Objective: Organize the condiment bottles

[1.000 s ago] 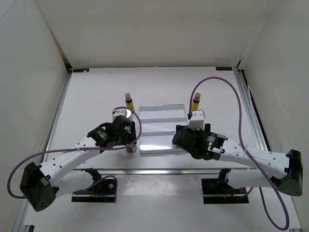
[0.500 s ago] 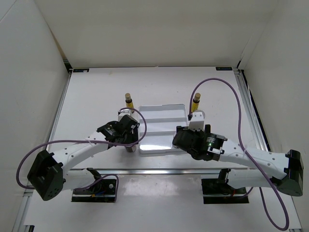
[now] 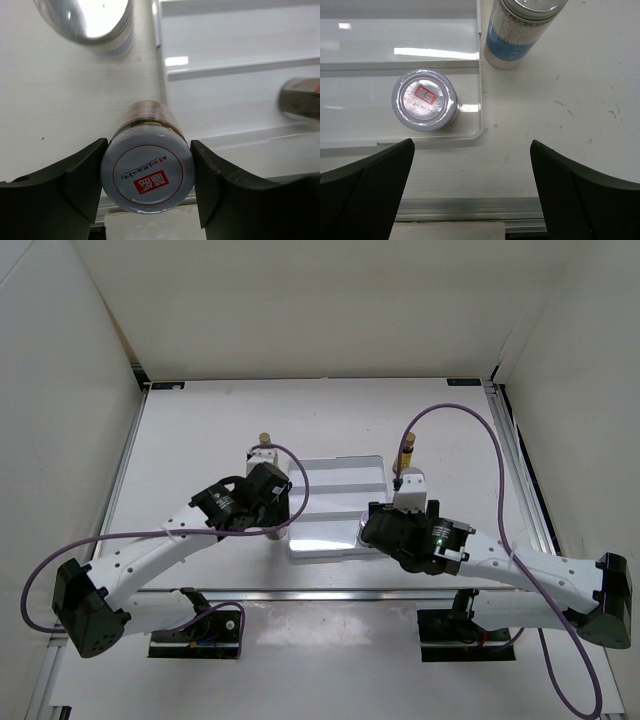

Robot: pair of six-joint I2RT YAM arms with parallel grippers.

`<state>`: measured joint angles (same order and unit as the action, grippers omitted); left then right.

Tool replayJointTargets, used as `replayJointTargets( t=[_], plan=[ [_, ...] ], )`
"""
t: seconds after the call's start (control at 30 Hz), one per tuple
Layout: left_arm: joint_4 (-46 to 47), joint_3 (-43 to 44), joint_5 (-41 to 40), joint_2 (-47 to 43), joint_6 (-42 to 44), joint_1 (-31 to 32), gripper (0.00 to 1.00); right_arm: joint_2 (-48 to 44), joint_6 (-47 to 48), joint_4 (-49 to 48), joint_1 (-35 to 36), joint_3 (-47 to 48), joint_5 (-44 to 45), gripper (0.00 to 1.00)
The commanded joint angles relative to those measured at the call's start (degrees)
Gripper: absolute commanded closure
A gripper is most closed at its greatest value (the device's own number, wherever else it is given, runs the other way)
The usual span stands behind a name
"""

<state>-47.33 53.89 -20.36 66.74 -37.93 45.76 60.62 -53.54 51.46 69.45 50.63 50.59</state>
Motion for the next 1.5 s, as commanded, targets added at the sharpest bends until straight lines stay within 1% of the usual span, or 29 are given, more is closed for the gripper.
replayJointTargets(
  t=[0.0,0.03,0.17,0.3,0.4,0.67,0.9,1.07,1.13,1.17,1.2,1.27,1.3,1.33,1.43,1.47],
  plan=[
    [-1.00,9.29,-5.39,-1.53,-0.56,2.49,0.81,-1.47,-1.31,-0.05,0.25,-0.89,1.18,0.00],
    [-1.53,10.52,-5.39,-0.31,-0.56,3.02,0.84,-1.47,-1.83,-0.05,0.25,-0.89,1.18,0.00],
    [-1.54,15.97,-5.39,4.09,-1.27,6.17,0.89,-2.00,-2.35,1.00,0.25,-0.89,1.71,0.00],
    [-0.14,19.41,-5.92,9.89,-2.50,8.91,0.89,-2.52,-2.89,2.15,0.25,-0.89,2.23,0.00],
    [2.75,19.41,-5.92,13.23,-3.02,10.49,0.89,-3.66,-3.41,3.29,0.25,-0.89,2.23,0.00],
    [8.13,16.69,-5.92,18.59,-3.55,10.49,0.89,-5.95,-5.87,5.84,0.25,-1.50,2.23,0.00],
    [9.27,14.84,-5.39,21.76,-4.78,10.49,0.89,-7.18,-5.88,6.89,0.25,-2.03,2.23,0.00],
    [11.20,10.54,-5.39,22.38,-7.06,10.49,0.89,-7.18,-7.01,8.22,0.25,-1.41,1.71,0.00],
    [11.99,8.79,-5.91,22.38,-7.59,10.49,0.86,-7.18,-7.02,9.70,0.25,-0.19,1.71,0.00],
    [12.52,8.78,-5.92,22.38,-7.59,10.49,0.84,-7.18,-7.02,10.32,0.25,0.34,1.71,0.00],
    [12.53,8.08,-5.92,22.38,-7.59,10.49,0.78,-7.18,-7.02,10.93,0.25,0.87,1.71,0.00],
    [12.53,8.07,-5.92,22.38,-7.59,10.49,0.68,-7.18,-6.41,11.64,-0.28,2.27,1.71,0.00],
    [12.53,8.07,-5.92,22.38,-7.59,10.49,0.59,-7.18,-5.88,11.64,-0.28,2.28,1.71,0.00],
    [12.53,8.07,-5.92,22.38,-7.59,10.49,0.36,-7.18,-4.66,12.25,-0.89,3.15,1.71,0.00],
    [12.53,8.07,-5.92,22.38,-6.80,10.49,0.09,-7.18,-1.93,12.26,-4.13,5.17,2.23,0.00],
    [12.53,8.60,-5.92,22.38,-6.19,10.49,0.00,-7.18,1.56,11.21,-4.93,5.70,2.23,0.00]
  ],
)
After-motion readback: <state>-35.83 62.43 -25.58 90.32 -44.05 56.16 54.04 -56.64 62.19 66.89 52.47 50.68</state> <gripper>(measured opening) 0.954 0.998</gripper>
